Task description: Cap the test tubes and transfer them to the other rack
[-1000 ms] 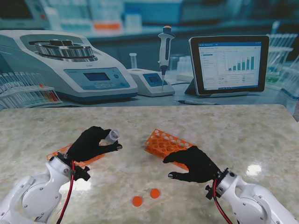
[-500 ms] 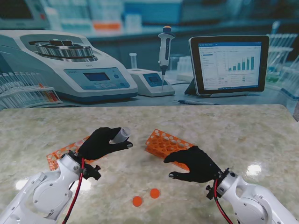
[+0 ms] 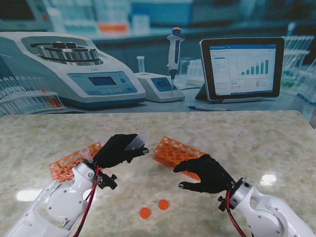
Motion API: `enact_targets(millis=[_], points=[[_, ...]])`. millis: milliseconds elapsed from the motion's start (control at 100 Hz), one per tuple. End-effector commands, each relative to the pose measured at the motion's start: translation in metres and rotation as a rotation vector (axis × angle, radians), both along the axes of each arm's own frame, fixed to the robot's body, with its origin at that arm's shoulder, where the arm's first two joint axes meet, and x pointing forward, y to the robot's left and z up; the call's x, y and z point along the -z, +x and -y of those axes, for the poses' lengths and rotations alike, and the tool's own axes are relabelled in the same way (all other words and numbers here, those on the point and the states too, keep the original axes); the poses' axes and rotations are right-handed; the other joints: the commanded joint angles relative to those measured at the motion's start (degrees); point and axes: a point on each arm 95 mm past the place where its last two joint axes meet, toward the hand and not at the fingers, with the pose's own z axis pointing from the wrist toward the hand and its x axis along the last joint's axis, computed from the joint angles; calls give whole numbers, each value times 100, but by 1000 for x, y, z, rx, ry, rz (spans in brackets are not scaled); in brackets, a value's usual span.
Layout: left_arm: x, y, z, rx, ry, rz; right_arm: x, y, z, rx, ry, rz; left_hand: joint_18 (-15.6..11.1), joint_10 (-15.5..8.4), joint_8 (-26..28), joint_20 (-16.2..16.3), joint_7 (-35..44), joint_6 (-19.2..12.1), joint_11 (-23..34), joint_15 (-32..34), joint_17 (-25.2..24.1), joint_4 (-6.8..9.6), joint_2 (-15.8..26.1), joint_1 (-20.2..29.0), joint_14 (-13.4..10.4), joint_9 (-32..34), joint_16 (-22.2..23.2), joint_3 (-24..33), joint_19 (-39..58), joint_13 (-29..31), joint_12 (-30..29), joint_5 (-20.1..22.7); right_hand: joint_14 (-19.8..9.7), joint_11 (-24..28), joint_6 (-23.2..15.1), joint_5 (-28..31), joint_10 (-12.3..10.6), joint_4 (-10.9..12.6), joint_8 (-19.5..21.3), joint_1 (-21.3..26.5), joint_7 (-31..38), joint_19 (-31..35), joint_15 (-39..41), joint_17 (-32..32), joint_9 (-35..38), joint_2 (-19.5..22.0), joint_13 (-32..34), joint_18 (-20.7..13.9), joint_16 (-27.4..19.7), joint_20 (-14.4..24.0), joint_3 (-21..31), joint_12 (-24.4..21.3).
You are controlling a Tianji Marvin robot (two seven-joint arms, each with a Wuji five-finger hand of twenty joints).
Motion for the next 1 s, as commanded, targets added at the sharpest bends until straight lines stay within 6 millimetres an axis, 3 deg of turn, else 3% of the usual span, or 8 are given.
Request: enact_targets(millis=[0, 110, 240, 420, 550, 770, 880, 990], points=[[4, 1, 2, 2, 5, -17, 1, -3, -2, -5, 4, -5, -463, -61, -49, 474, 303, -222, -23, 250, 327, -5, -8, 120, -186, 73, 181, 397, 664, 322, 42, 95, -4, 10, -24, -85, 8, 121, 63, 103, -14, -64, -195, -30, -40, 264, -153, -69, -6, 58, -124, 33], [7, 2, 4, 9, -5, -38, 1, -3, -3, -6, 3, -7, -828, -65, -45, 721, 368, -258, -47, 277, 364, 7, -188, 94, -184, 8, 269, 420, 818, 284, 46, -3, -3, 10, -18, -90, 8, 122, 63, 108, -16, -64, -194, -29, -43, 263, -146, -66, -6, 59, -123, 33], [13, 5, 7, 20, -12, -56, 2, -2, -4, -8, 3, -11, -889, -103, 11, 766, 473, -343, -29, 268, 339, 21, -385, 162, -194, -34, 321, 441, 730, 211, 75, -1, -8, 8, -20, -87, 8, 121, 63, 104, -14, -64, -194, -27, -46, 268, -143, -73, -7, 60, -126, 32], [18, 7, 11, 39, -4, -55, 2, -3, -3, -6, 4, -10, -814, -235, 150, 891, 807, -408, 42, 148, 306, 85, -680, 242, -315, -38, 375, 565, 435, 161, 185, -6, -15, 11, -24, -93, 10, 122, 63, 108, -16, -67, -193, -28, -38, 268, -139, -72, -7, 60, -125, 33], [19, 8, 14, 44, 11, -38, 2, -3, -3, -6, 4, -8, -694, -426, 567, 1056, 1451, -493, 246, 11, 258, 70, -952, 147, -497, -99, 394, 1148, 39, 91, 389, -72, -7, 8, -15, -96, 8, 121, 62, 108, -17, -66, -194, -26, -45, 267, -138, -68, -7, 62, -127, 32], [24, 6, 18, 53, 23, -25, 2, -2, -3, -7, 4, -9, -411, -541, 1177, 995, 1640, -535, 265, -326, 128, 1, -864, 191, -510, -275, 313, 1355, -603, -106, 366, -31, -5, 8, -15, -94, 12, 121, 62, 109, -17, -67, -194, -29, -43, 270, -139, -65, -7, 63, -129, 32], [26, 5, 21, 45, 9, -13, 2, -2, -3, -8, 5, -9, -79, -572, 1343, 945, 1679, -381, -30, -977, -439, -33, -646, 176, -351, -423, 62, 1311, -1411, -368, 157, 82, -10, 10, -11, -91, 8, 122, 62, 111, -16, -68, -195, -28, -41, 270, -142, -69, -8, 63, -130, 32], [30, 5, 23, 36, -6, -9, 2, -2, -3, -8, 6, -9, 7, -537, 1535, 718, 1655, -44, -603, -1966, -1284, 0, -319, 289, -223, -670, -384, 1063, -2396, -771, -268, 187, -12, 8, -10, -91, 11, 122, 62, 111, -17, -68, -193, -27, -44, 271, -137, -68, -7, 64, -131, 31]])
